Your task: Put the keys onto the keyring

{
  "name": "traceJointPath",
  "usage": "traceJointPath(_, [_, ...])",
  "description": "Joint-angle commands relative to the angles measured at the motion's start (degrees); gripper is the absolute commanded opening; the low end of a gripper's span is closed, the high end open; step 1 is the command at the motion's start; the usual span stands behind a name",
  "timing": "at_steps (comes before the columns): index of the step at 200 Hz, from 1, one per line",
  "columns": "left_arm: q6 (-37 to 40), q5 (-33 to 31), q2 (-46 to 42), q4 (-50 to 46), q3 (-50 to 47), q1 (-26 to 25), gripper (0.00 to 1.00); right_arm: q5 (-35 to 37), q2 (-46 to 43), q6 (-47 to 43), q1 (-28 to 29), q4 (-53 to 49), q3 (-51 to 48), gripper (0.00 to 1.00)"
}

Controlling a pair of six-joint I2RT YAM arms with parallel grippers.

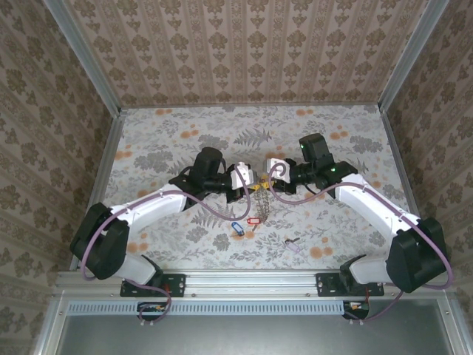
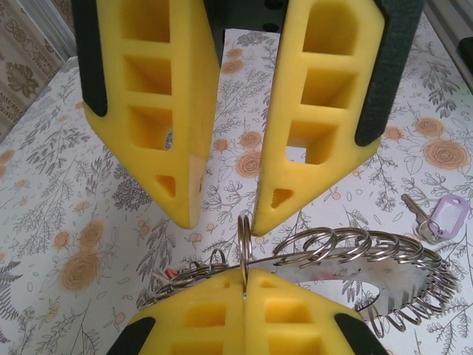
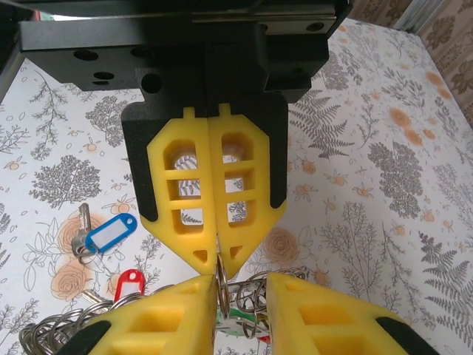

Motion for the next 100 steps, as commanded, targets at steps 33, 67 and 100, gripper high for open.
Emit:
traceJointPath(33, [0.3, 0.5, -2.8, 1.4, 1.3, -0.4, 0.00, 0.8, -0.3, -2.2, 0.1, -1.3, -1.1, 0.26])
traceJointPath(67, [0.1, 0.5, -2.7, 1.1, 1.5, -0.4, 0.00, 0.8, 0.4, -2.3, 0.1, -1.4, -0.9, 0.22])
traceJointPath(100, [-0.6, 0.5, -2.9, 1.9, 1.2, -0.3, 0.00, 1.1, 0.8, -1.9, 0.1, -0.4, -1.0, 0.10])
